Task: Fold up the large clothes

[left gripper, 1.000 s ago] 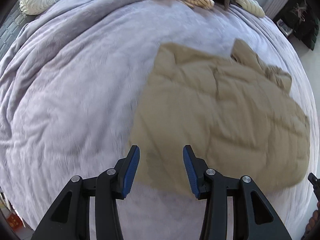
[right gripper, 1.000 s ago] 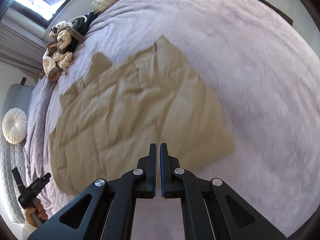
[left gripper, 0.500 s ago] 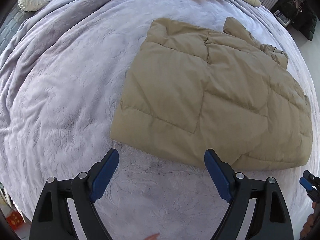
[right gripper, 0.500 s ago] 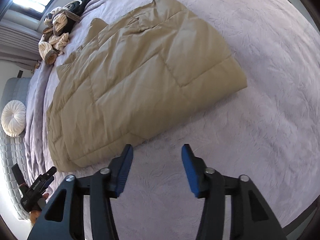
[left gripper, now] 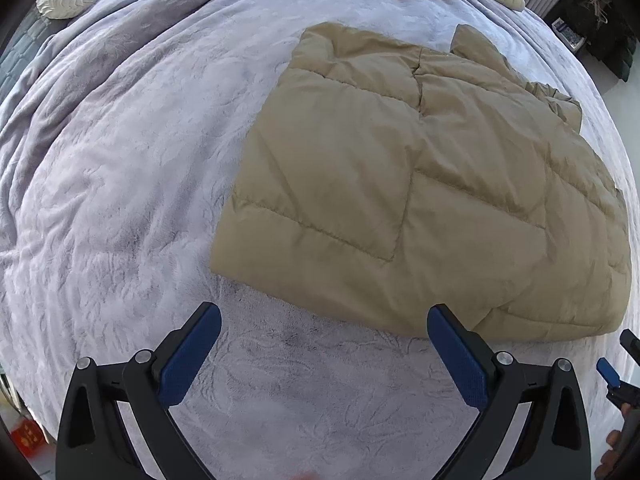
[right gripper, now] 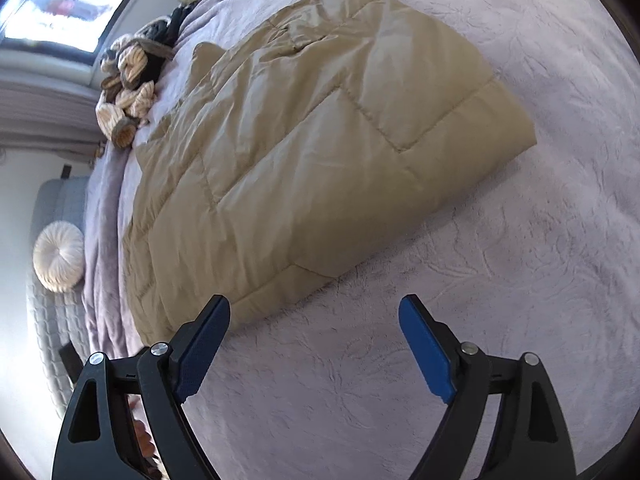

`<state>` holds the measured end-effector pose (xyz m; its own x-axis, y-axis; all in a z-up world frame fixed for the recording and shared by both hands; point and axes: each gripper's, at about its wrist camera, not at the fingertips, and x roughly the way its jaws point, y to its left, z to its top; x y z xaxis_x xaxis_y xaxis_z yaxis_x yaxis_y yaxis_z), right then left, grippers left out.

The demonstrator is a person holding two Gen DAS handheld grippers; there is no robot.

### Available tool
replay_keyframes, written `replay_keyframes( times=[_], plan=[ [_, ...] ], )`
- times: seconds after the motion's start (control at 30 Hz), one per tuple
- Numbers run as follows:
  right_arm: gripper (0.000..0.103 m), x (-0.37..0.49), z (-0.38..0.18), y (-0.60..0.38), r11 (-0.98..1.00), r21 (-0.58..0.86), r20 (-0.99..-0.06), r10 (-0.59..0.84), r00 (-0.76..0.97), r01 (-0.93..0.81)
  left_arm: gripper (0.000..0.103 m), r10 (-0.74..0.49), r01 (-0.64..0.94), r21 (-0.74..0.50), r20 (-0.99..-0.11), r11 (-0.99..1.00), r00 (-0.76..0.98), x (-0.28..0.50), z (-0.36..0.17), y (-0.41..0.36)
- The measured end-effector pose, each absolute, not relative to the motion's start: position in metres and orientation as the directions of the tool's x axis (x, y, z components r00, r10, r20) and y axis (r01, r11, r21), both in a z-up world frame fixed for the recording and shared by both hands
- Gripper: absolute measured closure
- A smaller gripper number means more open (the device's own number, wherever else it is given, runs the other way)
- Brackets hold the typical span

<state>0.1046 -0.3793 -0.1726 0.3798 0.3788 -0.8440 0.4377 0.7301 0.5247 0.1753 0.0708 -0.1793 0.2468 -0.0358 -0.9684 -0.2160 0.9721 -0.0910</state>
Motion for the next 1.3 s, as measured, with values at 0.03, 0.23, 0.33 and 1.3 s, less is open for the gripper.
replay_keyframes(
  times=[0.03, 0.23, 0.33, 1.3],
  plan=[
    [0.015, 0.104, -0.174, -0.380, 0.720, 0.533, -0.839, 0.382, 0.387, 0.446, 0.000, -0.040, -0.220, -0.096, -0.969, 0.971, 0.243, 0.175, -0.182, 0.072],
    [0.014, 0.099, -0.183, -0.391, 0.640, 0.596, -0.800, 0.423, 0.425, 0.485, 0.000, -0.203, -0.253, -0.263, -0.949, 0.931, 0.241, 0.174, -0.195, 0.083],
    [0.014, 0.098, -0.194, -0.397, 0.557, 0.665, -0.746, 0.506, 0.432, 0.497, 0.000, -0.298, -0.291, -0.368, -0.919, 0.883, 0.260, 0.172, -0.201, 0.093],
    [0.013, 0.161, -0.272, -0.424, 0.253, 0.862, -0.490, 0.634, 0.598, 0.438, 0.003, -0.556, -0.439, -0.711, -0.703, 0.549, 0.443, 0.235, -0.274, 0.095]
  ],
)
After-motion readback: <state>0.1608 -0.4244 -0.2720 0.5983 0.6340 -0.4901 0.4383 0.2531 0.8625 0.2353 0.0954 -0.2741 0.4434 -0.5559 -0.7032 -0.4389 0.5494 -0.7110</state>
